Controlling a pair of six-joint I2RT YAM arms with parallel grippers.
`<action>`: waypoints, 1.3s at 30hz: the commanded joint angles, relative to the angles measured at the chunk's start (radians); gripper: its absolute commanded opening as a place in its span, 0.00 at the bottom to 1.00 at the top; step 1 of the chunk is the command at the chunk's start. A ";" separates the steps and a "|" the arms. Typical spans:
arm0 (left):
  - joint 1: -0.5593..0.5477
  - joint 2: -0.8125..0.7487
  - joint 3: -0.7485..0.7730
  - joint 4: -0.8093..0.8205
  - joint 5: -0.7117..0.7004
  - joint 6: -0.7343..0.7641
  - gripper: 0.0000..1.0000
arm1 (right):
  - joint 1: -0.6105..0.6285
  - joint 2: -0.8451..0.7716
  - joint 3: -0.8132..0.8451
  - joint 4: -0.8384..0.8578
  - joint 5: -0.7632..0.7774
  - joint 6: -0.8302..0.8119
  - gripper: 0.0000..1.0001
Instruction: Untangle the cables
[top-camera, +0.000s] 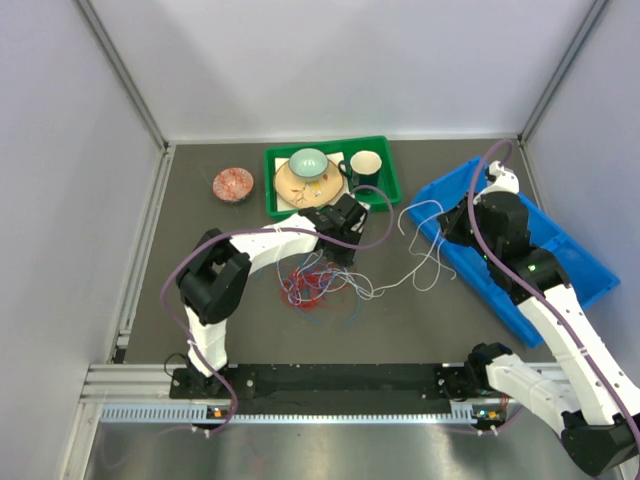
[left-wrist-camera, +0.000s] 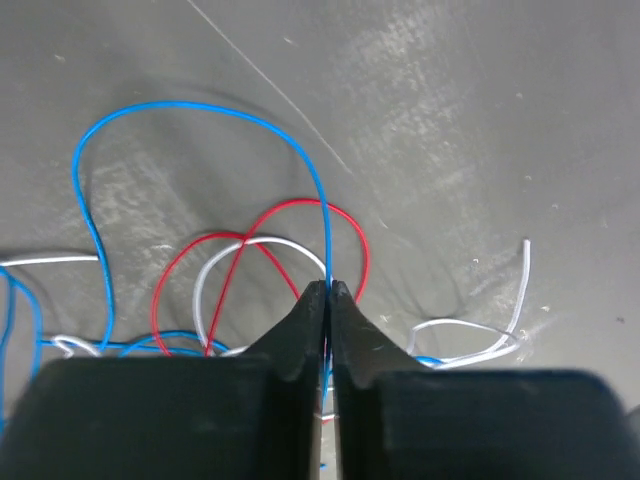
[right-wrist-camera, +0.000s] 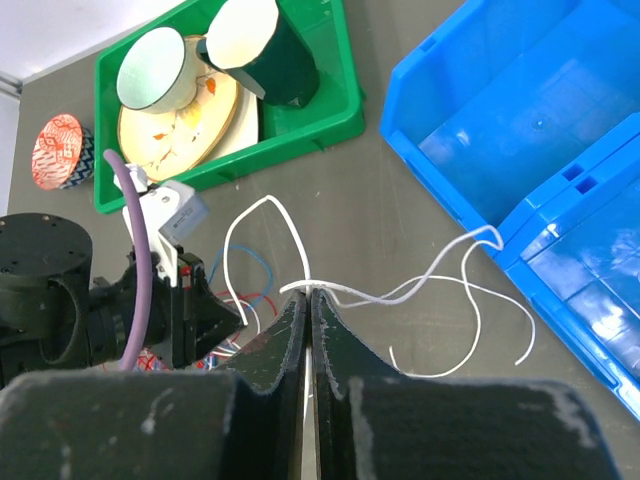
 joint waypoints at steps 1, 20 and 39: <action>0.002 -0.044 0.044 0.009 -0.061 -0.009 0.01 | -0.007 -0.013 0.027 0.034 0.008 0.006 0.00; 0.254 -0.341 -0.108 0.119 0.062 -0.154 0.00 | -0.007 -0.029 0.031 0.031 0.008 0.000 0.00; 0.283 -0.276 -0.269 0.135 0.061 -0.151 0.00 | -0.007 0.043 0.433 0.021 -0.043 -0.066 0.00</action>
